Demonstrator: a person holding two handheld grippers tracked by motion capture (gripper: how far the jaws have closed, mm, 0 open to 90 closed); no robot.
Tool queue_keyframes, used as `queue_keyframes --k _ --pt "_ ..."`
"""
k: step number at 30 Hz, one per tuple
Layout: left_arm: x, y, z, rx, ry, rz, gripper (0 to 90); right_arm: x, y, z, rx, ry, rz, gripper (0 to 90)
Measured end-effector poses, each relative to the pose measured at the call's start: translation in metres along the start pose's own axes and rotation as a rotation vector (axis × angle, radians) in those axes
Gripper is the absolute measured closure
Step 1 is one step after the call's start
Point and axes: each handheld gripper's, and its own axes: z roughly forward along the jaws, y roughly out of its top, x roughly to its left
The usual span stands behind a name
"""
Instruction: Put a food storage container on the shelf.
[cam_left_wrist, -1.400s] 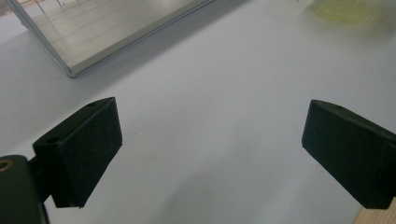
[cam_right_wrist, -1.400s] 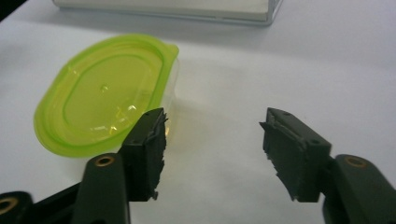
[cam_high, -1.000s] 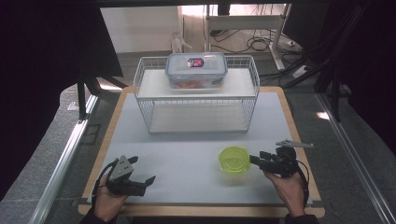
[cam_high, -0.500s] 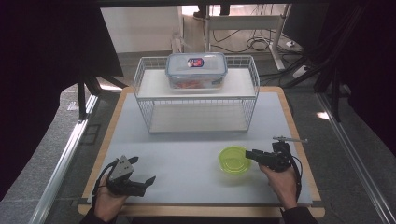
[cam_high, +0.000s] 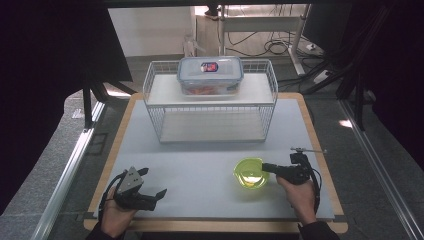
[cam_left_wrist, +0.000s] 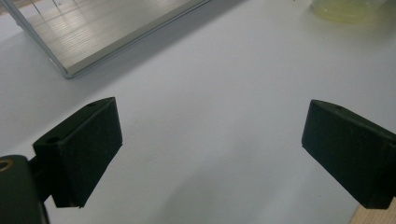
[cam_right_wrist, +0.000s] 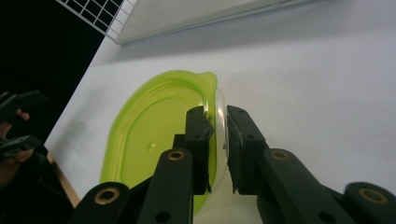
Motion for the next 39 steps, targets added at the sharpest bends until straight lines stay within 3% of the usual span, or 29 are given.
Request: queue_keyframes --k 3,6,11,16,21,30,39 --pt "0.0 0.0 0.0 -0.001 -0.001 0.0 4.9 -0.001 0.001 0.0 0.002 0.023 0.015 80.9" --pt "0.0 0.0 0.0 -0.004 0.0 -0.001 4.9 -0.003 0.002 0.0 -0.006 0.091 0.058 82.1" --pt "0.0 0.0 -0.001 -0.004 0.001 0.0 4.9 0.001 0.005 0.0 -0.014 0.085 0.04 82.5" --pt "0.001 0.0 -0.001 -0.008 0.0 -0.001 4.9 0.004 0.01 -0.002 -0.036 0.138 0.065 84.0" --pt "0.001 0.0 -0.001 -0.009 -0.001 -0.002 4.9 0.01 0.014 -0.002 -0.032 0.127 0.037 84.1" --pt "0.001 0.0 -0.001 -0.011 -0.002 -0.003 4.9 0.011 0.017 -0.004 -0.039 0.178 0.072 84.1" --pt "0.002 0.0 -0.001 -0.015 -0.005 -0.011 4.4 0.021 0.029 -0.007 -0.056 0.207 0.058 84.1"
